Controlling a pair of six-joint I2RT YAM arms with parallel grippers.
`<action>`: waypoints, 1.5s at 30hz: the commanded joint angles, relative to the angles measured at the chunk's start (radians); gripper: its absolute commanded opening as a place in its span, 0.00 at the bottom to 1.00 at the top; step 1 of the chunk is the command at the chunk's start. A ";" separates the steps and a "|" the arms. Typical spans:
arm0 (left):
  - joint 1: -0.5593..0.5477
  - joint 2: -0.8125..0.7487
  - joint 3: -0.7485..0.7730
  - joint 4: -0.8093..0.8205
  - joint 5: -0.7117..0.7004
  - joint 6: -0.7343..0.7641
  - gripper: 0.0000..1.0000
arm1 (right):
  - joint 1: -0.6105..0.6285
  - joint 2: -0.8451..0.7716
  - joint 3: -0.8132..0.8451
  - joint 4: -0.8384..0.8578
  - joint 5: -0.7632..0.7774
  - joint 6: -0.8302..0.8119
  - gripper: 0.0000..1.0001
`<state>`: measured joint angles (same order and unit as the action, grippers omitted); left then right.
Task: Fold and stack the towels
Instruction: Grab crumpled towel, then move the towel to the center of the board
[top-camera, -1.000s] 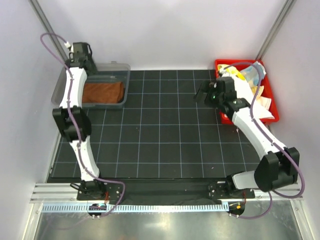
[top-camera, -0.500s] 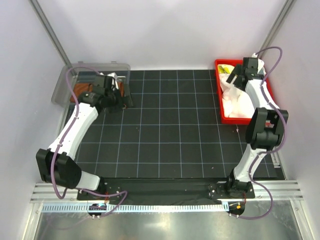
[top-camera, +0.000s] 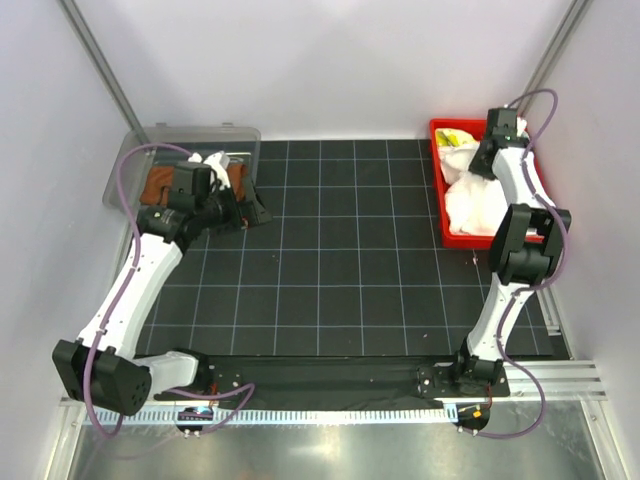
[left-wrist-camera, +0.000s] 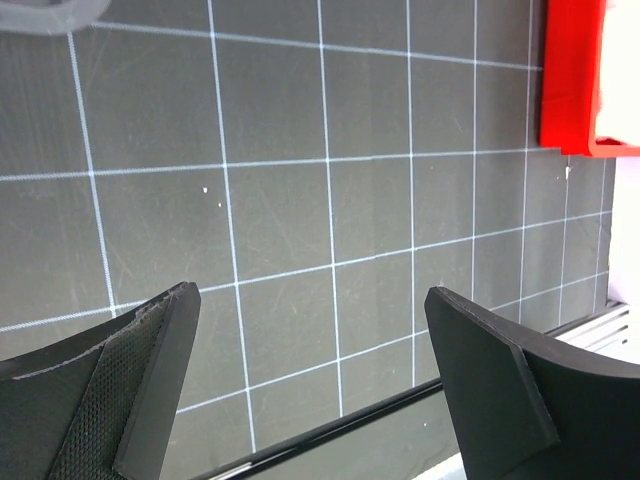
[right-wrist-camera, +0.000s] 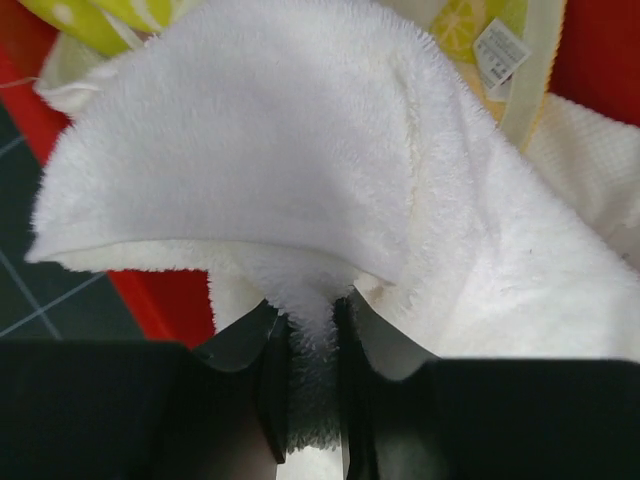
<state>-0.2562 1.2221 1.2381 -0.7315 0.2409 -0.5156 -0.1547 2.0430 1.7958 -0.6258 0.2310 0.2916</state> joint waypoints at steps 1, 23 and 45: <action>-0.003 -0.007 -0.031 0.047 0.040 0.000 1.00 | 0.036 -0.197 0.166 -0.049 0.042 -0.029 0.25; 0.005 -0.053 -0.048 0.063 -0.176 -0.021 1.00 | 0.751 -0.917 -1.039 0.334 -0.492 0.343 0.25; -0.149 0.340 0.200 0.119 -0.098 0.031 0.86 | 1.005 -0.994 -0.806 -0.021 0.080 0.431 0.81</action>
<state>-0.3599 1.4536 1.2980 -0.6674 0.1478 -0.5140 0.9607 1.1187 0.8970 -0.5068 -0.0193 0.6922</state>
